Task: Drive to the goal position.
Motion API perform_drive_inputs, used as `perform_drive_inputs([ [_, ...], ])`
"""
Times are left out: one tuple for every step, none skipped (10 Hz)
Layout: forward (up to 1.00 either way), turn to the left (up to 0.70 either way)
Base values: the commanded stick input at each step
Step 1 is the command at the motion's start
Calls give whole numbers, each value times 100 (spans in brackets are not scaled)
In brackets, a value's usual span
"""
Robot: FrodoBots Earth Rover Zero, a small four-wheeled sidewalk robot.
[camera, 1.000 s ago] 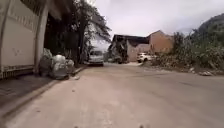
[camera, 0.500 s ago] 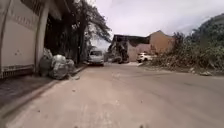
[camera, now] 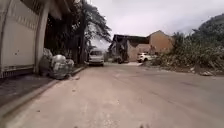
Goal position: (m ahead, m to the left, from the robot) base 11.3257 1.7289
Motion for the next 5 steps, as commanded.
perform_drive_inputs([
  [45, 0],
  [0, 0],
  [0, 0],
  [35, 0],
  [76, 0],
])
